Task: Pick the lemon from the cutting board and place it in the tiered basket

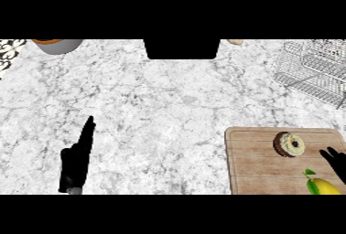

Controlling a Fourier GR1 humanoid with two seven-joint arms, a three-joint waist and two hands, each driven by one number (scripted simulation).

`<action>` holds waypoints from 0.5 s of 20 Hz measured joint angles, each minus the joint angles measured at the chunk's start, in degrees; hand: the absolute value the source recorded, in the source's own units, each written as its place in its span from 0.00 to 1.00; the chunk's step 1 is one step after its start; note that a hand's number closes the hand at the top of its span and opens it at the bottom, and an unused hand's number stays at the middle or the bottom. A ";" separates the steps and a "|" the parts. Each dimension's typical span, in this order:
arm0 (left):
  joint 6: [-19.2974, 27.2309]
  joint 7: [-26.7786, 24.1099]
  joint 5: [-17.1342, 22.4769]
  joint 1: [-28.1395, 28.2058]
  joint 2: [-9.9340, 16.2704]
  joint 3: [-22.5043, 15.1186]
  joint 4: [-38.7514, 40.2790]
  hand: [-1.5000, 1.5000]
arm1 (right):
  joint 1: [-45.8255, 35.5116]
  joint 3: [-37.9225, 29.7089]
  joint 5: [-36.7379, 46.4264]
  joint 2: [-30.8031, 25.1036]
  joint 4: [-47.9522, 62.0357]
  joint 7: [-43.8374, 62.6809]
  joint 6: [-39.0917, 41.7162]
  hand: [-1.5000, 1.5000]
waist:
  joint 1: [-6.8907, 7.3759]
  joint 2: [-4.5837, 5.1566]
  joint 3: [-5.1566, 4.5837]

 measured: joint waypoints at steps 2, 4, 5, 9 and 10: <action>0.52 0.79 -0.76 0.34 -0.45 -0.11 -0.91 0.50 | 0.51 0.59 1.31 0.74 0.13 0.01 0.50 0.00 | -0.06 0.01 -0.02; -0.87 1.10 -0.23 0.13 0.04 0.77 -0.86 0.50 | -0.93 0.35 1.65 1.23 0.88 0.26 1.80 0.00 | -0.05 0.02 -0.02; -1.07 0.41 -0.43 0.55 -0.01 0.89 -0.89 0.50 | -1.38 0.19 1.63 1.45 0.71 0.59 2.84 0.00 | -0.05 0.01 -0.02; -0.52 2.25 -1.78 0.54 -1.06 0.76 -1.72 0.50 | -3.26 0.38 3.14 2.63 2.25 0.95 4.59 0.00 | -0.06 0.06 -0.07; -0.57 1.09 -1.95 0.38 -1.54 0.85 -0.75 0.50 | -3.38 0.32 3.57 2.65 3.14 0.55 4.47 0.00 | -0.08 0.03 -0.04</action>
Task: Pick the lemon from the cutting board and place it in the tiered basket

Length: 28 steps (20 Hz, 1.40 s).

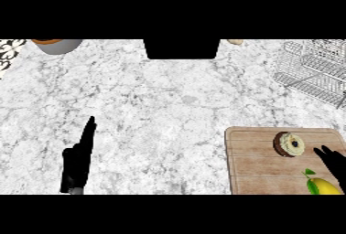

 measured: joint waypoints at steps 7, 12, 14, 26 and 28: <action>-1.87 -0.05 -0.09 0.69 0.15 1.24 -0.85 0.50 | -0.71 -1.24 1.27 1.26 4.38 -1.77 0.61 0.00 | 0.02 -0.03 0.02; -2.41 -0.01 -0.56 0.35 -0.68 1.96 -0.26 0.50 | -2.34 -0.44 3.64 2.62 8.53 -2.49 -0.14 0.00 | 0.04 -0.02 0.03; -1.68 1.21 -1.46 0.85 -1.39 1.44 -1.72 0.50 | -1.94 -0.82 4.03 2.76 9.42 -3.62 -0.86 0.00 | 0.03 -0.01 0.02; -3.49 0.94 -1.95 0.41 -1.90 3.32 -0.98 0.50 | -3.41 0.53 9.25 2.78 17.29 -12.17 -10.87 1.00 | 0.01 -0.37 -0.67; -3.78 1.10 -1.96 0.12 -2.10 3.37 -0.69 0.50 | -4.60 0.64 10.00 1.85 17.97 -13.90 -11.96 1.00 | 0.00 -0.35 -0.59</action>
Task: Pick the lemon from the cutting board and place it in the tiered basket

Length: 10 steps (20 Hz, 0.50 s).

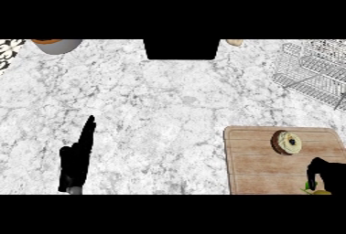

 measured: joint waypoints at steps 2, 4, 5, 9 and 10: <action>-0.15 -0.46 -0.35 0.40 0.10 0.09 -0.24 0.50 | -0.23 0.65 1.40 0.40 0.23 -0.42 -1.72 1.00 | -0.05 0.02 0.00; -0.07 -0.53 -0.51 -0.30 -0.21 0.29 0.73 0.50 | -0.57 -0.57 1.02 0.32 1.23 -1.81 -3.68 1.00 | -0.16 0.00 0.03; -0.45 -0.34 -0.27 -0.20 0.13 0.54 0.42 0.50 | -1.30 -2.65 -0.33 -0.33 2.69 -2.90 -4.17 1.00 | -0.13 0.01 0.06; -0.36 -1.09 -0.80 -0.46 -0.20 0.16 0.62 0.50 | -7.79 -14.35 -7.94 -5.38 13.22 -5.94 -2.73 1.00 | 0.57 0.47 0.54; -0.35 -1.25 -0.90 -0.34 -0.21 0.11 0.54 0.50 | -9.11 -17.25 -9.88 -6.93 16.09 -6.81 -2.16 1.00 | 0.64 0.52 0.60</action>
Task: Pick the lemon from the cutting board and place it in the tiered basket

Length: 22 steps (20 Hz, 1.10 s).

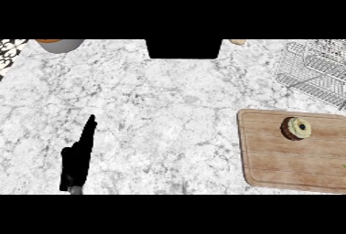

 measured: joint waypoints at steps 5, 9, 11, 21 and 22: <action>0.41 -0.29 -0.45 0.09 -0.39 -0.11 0.15 0.50 | -8.26 -11.81 -9.42 -7.34 11.84 -3.33 4.26 1.00 | 0.09 0.02 0.07; 0.30 0.09 -0.34 0.57 -0.28 0.08 -0.29 0.50 | -13.83 -20.19 -17.21 -11.58 15.69 -2.77 8.48 1.00 | -0.31 -0.17 0.02; -0.02 0.60 0.07 0.63 0.09 0.57 -0.44 0.50 | -15.66 -24.33 -21.00 -14.06 16.23 -2.64 10.73 1.00 | -0.68 -0.28 -0.02; 0.05 0.97 -0.60 1.12 -0.57 0.35 -1.11 0.50 | -23.74 -31.53 -28.52 -26.89 16.35 -0.88 14.01 1.00 | -0.47 -0.21 -0.09; -0.01 0.96 -0.71 1.40 -0.45 0.39 -1.55 0.50 | -24.34 -31.60 -29.12 -27.82 16.15 -0.03 14.57 1.00 | -0.45 -0.20 -0.10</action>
